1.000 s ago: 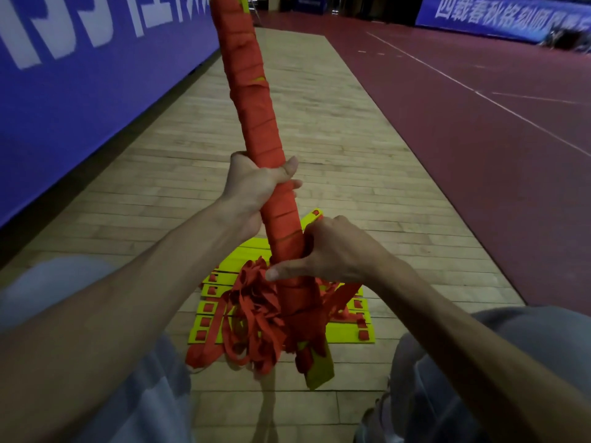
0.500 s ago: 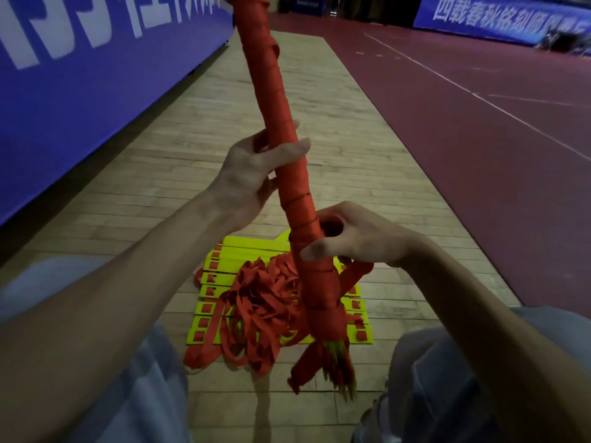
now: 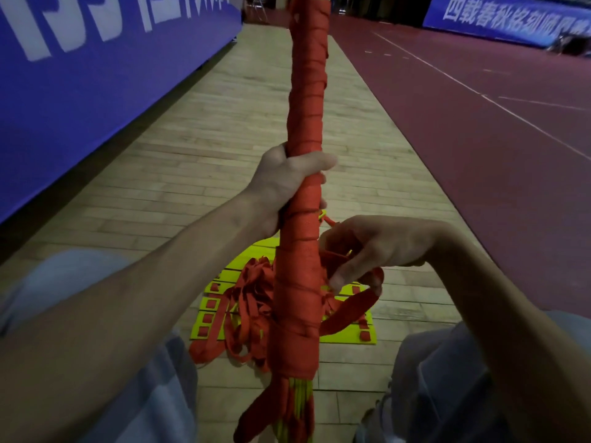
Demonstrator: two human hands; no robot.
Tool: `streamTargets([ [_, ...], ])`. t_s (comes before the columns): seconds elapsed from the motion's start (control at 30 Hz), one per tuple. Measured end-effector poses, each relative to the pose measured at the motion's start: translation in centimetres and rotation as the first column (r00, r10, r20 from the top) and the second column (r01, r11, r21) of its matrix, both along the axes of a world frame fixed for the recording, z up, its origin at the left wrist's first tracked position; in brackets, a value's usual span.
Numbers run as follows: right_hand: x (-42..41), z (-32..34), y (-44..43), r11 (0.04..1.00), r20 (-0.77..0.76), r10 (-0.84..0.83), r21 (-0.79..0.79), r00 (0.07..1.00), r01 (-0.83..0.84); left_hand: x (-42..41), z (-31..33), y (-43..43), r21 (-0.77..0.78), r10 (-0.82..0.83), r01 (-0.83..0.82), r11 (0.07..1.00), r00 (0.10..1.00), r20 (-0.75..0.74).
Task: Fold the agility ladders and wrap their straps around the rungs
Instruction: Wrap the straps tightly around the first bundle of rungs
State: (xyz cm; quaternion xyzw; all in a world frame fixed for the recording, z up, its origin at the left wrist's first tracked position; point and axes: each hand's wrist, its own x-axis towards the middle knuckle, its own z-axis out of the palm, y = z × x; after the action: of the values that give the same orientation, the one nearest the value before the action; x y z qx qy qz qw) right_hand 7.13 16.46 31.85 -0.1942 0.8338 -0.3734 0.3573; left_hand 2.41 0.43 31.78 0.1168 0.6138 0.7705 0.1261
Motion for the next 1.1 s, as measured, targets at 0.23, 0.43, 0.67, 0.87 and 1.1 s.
streamTargets([
  [0.23,-0.3,-0.8,0.0,0.976,-0.193,-0.132,0.144,0.972,0.161,-2.6,-2.0,-0.2,-0.144,0.233,-0.250,0.957,0.964,-0.127],
  [0.43,-0.7,-0.8,-1.1,0.948,-0.298,-0.299,0.020,0.907,0.319,-3.7,-2.7,-0.8,-0.176,0.349,-0.356,0.918,0.934,-0.072],
  [0.67,-0.4,-1.4,-1.9,0.933,-0.463,-0.262,0.105,0.847,0.346,-2.9,-1.8,-0.7,-0.207,0.234,-0.215,0.955,0.970,0.072],
  [0.87,0.0,-0.5,-1.6,0.964,-0.403,-0.261,-0.072,0.877,0.254,-1.5,-1.4,-0.8,-0.149,0.141,-0.117,0.982,0.976,0.168],
  [1.1,0.2,-0.7,-1.1,0.978,-0.361,-0.174,0.044,0.916,0.203,-0.8,-1.5,-0.1,0.001,0.008,-0.009,1.000,0.985,0.175],
])
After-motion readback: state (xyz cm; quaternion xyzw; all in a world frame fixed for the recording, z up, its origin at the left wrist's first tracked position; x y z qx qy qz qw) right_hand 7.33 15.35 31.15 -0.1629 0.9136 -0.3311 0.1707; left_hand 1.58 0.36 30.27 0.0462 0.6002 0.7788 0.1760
